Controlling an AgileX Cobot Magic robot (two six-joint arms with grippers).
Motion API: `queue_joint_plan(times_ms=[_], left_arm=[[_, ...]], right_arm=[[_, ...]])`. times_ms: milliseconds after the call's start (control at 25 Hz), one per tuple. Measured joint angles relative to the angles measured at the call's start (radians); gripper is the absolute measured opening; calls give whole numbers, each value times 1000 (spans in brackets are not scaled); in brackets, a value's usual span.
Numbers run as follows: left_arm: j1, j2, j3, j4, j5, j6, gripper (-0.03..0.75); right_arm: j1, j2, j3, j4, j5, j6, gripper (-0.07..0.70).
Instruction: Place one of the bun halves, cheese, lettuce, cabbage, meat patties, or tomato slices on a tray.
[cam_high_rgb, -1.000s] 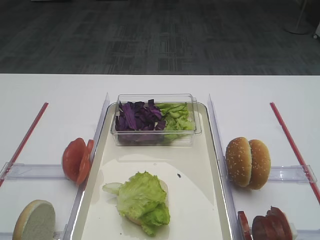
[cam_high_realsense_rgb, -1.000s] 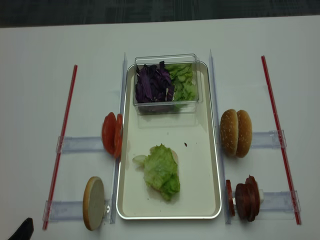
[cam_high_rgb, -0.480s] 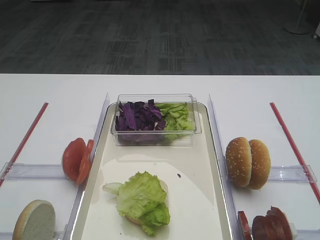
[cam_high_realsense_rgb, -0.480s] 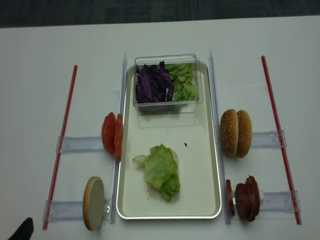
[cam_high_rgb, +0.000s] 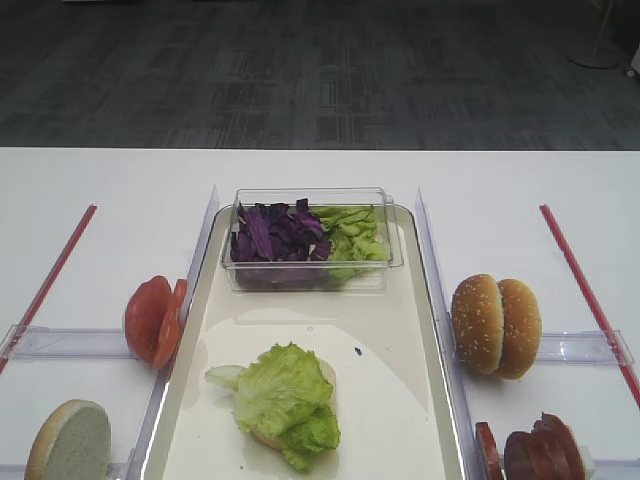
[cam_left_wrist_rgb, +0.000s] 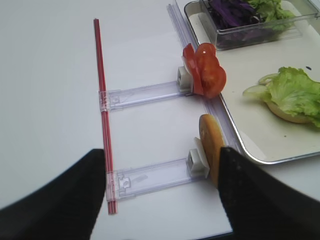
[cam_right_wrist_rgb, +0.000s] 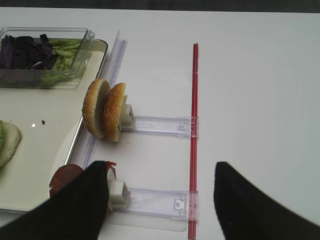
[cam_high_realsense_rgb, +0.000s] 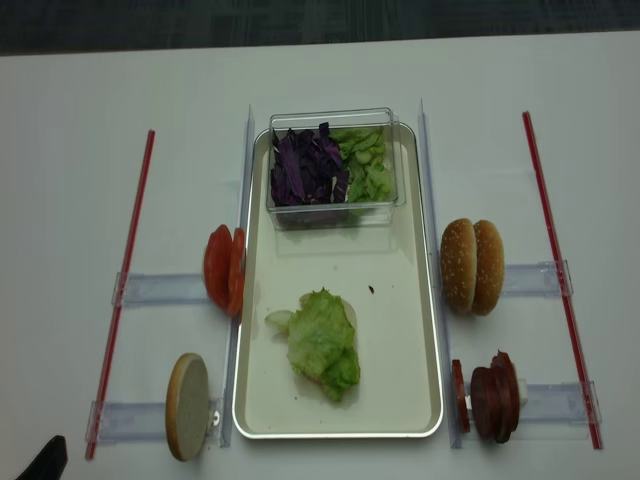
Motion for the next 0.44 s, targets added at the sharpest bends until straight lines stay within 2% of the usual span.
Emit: queue_joint_plan(times_ms=[440], left_arm=[[0,0,0,0,0,0,457]], right_arm=[[-2,0,0,0,0,0,484]])
